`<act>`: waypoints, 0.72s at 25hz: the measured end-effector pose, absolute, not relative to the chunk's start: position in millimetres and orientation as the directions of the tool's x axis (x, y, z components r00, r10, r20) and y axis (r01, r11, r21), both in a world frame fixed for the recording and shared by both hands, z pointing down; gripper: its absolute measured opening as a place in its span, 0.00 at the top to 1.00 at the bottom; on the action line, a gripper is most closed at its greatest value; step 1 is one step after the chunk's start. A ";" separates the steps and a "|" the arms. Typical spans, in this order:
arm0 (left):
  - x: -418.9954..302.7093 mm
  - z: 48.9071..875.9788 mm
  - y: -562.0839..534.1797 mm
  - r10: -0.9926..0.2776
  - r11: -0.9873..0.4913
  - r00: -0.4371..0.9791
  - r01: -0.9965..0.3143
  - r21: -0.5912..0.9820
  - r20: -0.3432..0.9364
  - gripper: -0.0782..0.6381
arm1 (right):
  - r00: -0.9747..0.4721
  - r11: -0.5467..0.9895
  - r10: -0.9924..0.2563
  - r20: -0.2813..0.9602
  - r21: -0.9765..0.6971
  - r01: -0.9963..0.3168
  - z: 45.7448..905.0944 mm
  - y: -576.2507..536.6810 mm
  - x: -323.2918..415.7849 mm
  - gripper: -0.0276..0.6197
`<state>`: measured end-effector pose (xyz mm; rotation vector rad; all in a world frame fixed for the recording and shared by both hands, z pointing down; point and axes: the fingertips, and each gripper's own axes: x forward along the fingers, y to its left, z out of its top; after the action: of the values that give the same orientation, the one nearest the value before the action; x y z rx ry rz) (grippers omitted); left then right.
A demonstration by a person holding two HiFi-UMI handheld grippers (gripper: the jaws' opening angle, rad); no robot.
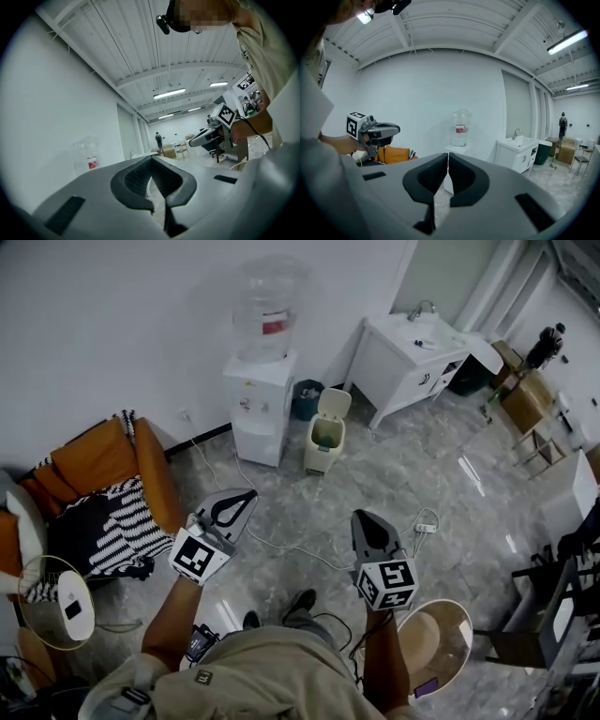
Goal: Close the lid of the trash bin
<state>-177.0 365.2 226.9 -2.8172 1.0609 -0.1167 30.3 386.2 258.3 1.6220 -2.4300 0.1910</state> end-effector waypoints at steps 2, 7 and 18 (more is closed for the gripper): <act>-168.9 229.0 352.2 -0.672 -0.736 0.740 -0.661 -0.146 0.035 0.87 | -0.382 0.396 -0.889 0.253 0.003 -0.918 261.4 371.0 39.1 0.92; -145.4 234.3 320.4 -0.692 -0.719 0.720 -0.681 -0.140 0.052 0.87 | -0.414 0.425 -0.870 0.266 -0.016 -0.905 270.3 334.0 60.4 0.92; -81.7 237.9 272.7 -0.718 -0.694 0.693 -0.703 -0.154 0.071 0.87 | -0.459 0.463 -0.851 0.256 -0.049 -0.885 278.7 279.1 119.3 0.92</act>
<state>-81.7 272.7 237.9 -2.7839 1.1728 -0.1897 119.3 279.1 278.7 1.5119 -2.5146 0.2601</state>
